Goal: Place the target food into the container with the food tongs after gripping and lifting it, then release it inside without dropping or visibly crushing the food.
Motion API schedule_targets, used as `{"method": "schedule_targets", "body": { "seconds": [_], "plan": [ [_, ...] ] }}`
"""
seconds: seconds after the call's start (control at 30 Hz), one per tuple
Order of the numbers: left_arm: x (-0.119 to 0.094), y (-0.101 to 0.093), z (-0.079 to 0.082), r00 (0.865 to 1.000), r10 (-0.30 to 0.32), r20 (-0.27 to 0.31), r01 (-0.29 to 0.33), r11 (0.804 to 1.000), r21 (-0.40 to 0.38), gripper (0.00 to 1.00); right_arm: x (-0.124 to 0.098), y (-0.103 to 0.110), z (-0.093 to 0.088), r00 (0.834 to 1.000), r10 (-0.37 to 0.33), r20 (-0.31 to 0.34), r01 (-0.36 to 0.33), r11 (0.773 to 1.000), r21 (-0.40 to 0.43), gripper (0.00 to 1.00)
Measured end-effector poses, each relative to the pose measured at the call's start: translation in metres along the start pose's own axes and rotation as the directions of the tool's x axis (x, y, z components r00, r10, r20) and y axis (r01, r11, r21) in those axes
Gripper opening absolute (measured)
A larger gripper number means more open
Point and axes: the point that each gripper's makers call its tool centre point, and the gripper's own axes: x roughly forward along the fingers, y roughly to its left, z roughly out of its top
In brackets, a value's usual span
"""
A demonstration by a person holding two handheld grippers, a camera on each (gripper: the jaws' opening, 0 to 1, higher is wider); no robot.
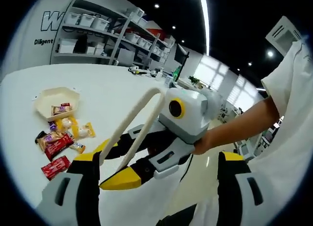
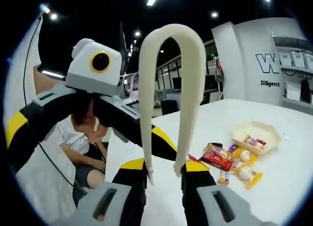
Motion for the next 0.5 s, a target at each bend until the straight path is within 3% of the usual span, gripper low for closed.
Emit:
{"method": "schedule_targets", "body": {
  "seconds": [0.37,0.5],
  "plan": [
    [-0.0053,-0.0008,-0.0016,1.0,-0.012,0.004,0.012,1.0,0.024,0.99,0.0025,0.0021,0.0023,1.0,0.012,-0.008,-0.012,0.999,0.05,0.2],
    [-0.0061,-0.0011,-0.0008,1.0,-0.014,0.013,0.013,0.998,0.057,0.96,0.0038,0.0004,-0.0012,0.999,0.012,-0.034,-0.008,0.995,0.104,0.19]
  ]
}}
